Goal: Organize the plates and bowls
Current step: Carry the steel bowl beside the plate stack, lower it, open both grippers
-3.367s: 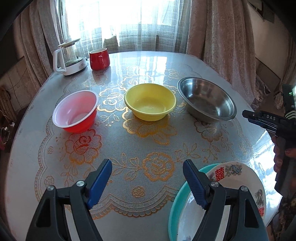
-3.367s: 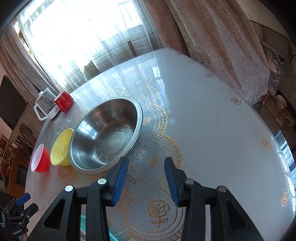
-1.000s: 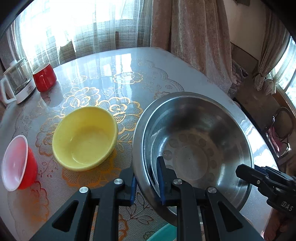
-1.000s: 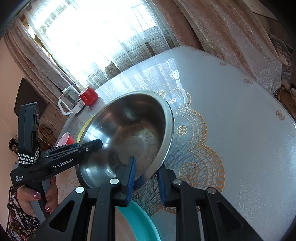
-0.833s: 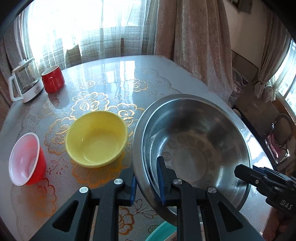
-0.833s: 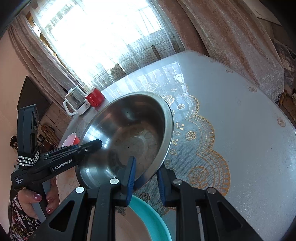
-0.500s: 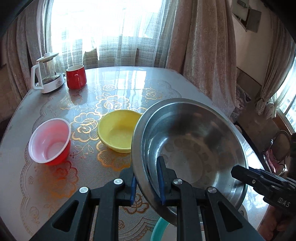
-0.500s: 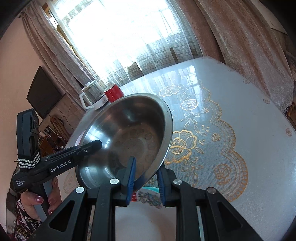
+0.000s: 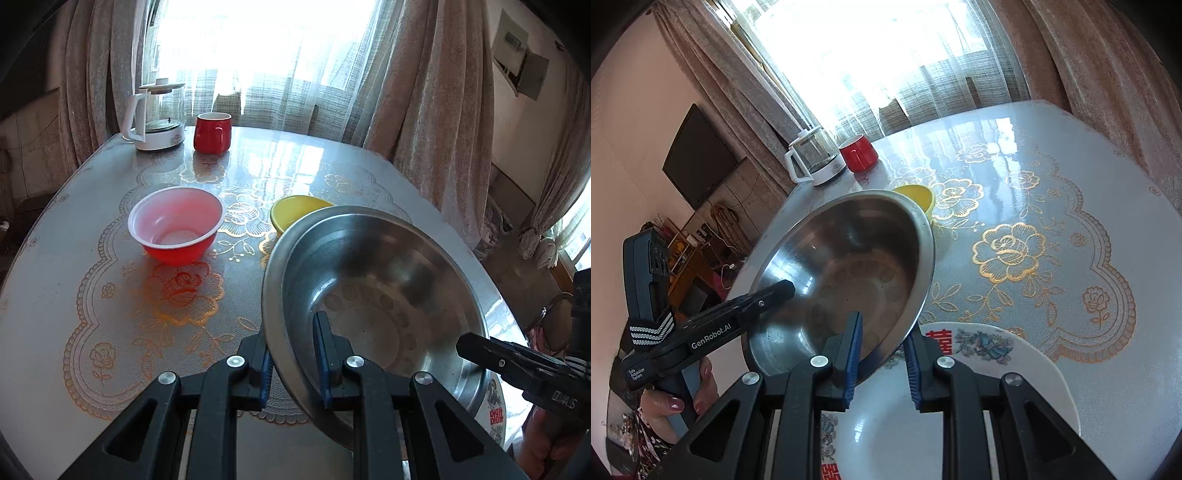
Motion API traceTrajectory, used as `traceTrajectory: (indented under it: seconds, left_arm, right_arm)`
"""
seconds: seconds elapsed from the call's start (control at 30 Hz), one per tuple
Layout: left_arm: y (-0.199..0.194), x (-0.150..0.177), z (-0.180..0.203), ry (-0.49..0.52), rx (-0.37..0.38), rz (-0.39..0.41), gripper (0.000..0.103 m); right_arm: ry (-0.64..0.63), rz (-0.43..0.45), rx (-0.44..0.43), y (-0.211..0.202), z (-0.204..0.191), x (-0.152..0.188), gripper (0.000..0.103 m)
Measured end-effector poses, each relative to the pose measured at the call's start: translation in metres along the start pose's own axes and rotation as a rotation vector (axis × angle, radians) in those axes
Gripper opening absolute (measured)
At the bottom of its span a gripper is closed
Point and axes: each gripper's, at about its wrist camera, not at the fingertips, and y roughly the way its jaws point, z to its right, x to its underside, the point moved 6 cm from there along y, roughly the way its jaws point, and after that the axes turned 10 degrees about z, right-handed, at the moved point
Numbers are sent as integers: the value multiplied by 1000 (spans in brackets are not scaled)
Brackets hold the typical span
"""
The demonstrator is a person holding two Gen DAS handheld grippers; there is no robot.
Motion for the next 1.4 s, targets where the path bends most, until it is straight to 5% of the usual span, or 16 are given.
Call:
traceTrajectory:
  seconds: [0.73, 1.4]
  left_arm:
    - [-59, 73, -107, -161, -171, -1, 20]
    - [-55, 103, -117, -210, -162, -57, 21]
  right_arm:
    - [-128, -176, -117, 54, -96, 66, 23]
    - [-131, -220, -87, 51, -90, 72, 28]
